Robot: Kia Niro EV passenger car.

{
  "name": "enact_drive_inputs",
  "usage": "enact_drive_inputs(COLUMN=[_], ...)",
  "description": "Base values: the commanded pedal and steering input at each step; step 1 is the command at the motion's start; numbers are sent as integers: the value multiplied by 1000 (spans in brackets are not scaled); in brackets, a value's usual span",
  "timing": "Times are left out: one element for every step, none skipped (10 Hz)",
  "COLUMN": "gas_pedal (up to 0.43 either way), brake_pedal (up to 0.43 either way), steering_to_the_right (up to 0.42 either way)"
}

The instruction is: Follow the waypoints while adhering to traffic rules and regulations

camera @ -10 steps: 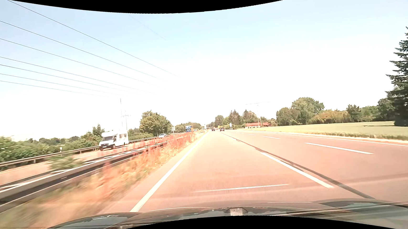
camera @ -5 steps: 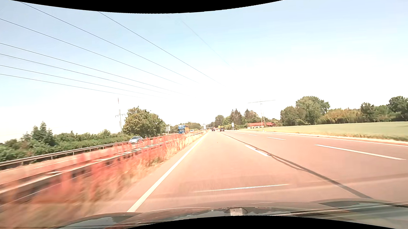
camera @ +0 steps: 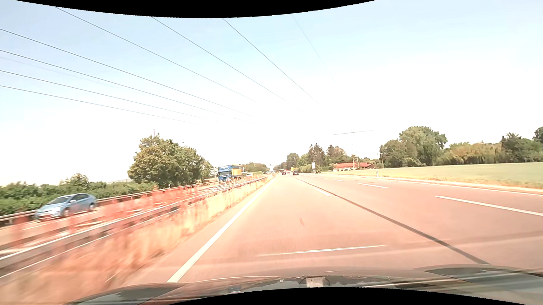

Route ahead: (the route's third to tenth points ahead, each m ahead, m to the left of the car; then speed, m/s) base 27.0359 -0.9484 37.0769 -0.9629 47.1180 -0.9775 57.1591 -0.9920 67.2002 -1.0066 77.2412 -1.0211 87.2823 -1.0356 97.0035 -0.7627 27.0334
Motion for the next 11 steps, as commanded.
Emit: enact_drive_inputs(gas_pedal=[209, 209, 209, 209, 209, 209, 209, 209, 209, 209, 209], brake_pedal=[0, 0, 0, 0, 0, 0, 0, 0, 0, 0, 0], steering_to_the_right=[0, 0, 0, 1, 1, 1, 1, 2, 2, 2, 2])
